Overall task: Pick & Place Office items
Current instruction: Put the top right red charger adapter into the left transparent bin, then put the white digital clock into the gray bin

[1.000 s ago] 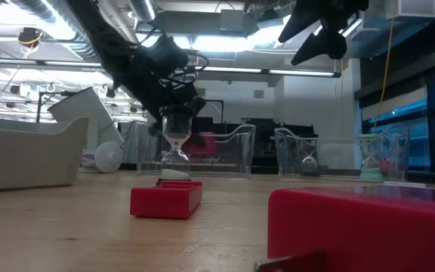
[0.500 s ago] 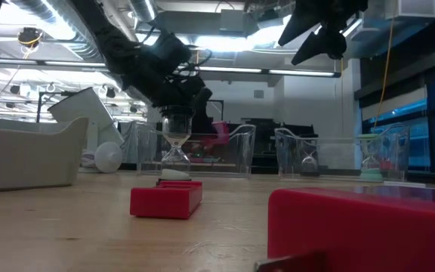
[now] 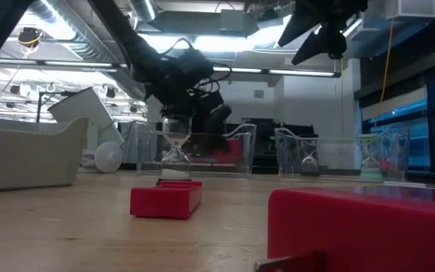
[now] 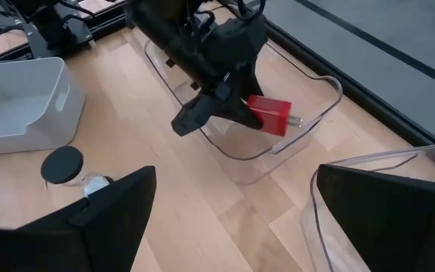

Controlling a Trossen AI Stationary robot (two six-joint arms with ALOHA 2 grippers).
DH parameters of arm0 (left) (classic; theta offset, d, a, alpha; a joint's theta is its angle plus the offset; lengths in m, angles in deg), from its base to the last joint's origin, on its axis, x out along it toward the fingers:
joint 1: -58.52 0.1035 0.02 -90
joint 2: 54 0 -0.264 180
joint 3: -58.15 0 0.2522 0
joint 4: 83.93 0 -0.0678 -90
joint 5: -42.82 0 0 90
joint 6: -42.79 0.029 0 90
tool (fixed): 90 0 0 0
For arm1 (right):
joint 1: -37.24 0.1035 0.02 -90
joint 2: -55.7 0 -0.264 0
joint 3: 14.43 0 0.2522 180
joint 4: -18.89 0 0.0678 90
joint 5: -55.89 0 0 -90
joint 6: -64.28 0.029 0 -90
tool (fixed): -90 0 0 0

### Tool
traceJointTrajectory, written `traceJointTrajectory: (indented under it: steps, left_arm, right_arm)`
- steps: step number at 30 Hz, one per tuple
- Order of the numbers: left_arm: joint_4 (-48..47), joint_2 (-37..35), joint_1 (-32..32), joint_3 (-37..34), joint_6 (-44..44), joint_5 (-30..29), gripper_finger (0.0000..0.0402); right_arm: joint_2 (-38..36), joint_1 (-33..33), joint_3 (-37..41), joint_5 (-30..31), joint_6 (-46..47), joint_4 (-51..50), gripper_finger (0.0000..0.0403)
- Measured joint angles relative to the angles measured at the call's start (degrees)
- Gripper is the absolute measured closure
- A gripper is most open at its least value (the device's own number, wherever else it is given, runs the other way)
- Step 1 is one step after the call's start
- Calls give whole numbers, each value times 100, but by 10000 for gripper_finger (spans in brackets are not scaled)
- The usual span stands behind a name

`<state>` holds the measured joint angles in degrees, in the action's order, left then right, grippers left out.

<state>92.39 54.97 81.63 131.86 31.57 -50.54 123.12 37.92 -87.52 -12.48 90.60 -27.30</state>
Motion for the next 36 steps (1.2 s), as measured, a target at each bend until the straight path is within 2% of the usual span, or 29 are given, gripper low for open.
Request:
traceJointTrajectory:
  steps: [4, 12, 18, 21, 24, 26, 28, 36]
  left_arm:
    - [-129, -46, -15, -1, 30, 2, 269]
    - [-269, -69, -20, -1, 26, -34, 211]
    - [-436, -573, -13, -5, 145, -184, 198]
    - [-757, -1103, -16, -5, 210, -354, 201]
    - [-1131, -1601, -113, -3, 208, -352, 203]
    - [-1359, -1867, -268, -3, 264, -250, 204]
    - [-1577, -2064, -472, -3, 375, -165, 202]
    - [-1723, -2567, -1523, -5, 645, -152, 205]
  right_arm:
    - [0, 0, 0, -1, -43, -1, 32]
    - [0, 0, 0, -2, -131, -17, 32]
    - [0, 0, 0, -38, -87, -25, 33]
    - [0, 0, 0, -567, 45, -147, 33]
    - [0, 57, -2, -1545, 28, -483, 33]
    - [0, 197, -2, -2103, -170, -828, 33]
    - [0, 435, -2, -2340, -469, -1188, 33]
    - [61, 1559, -2, -1848, -1254, -1461, 33]
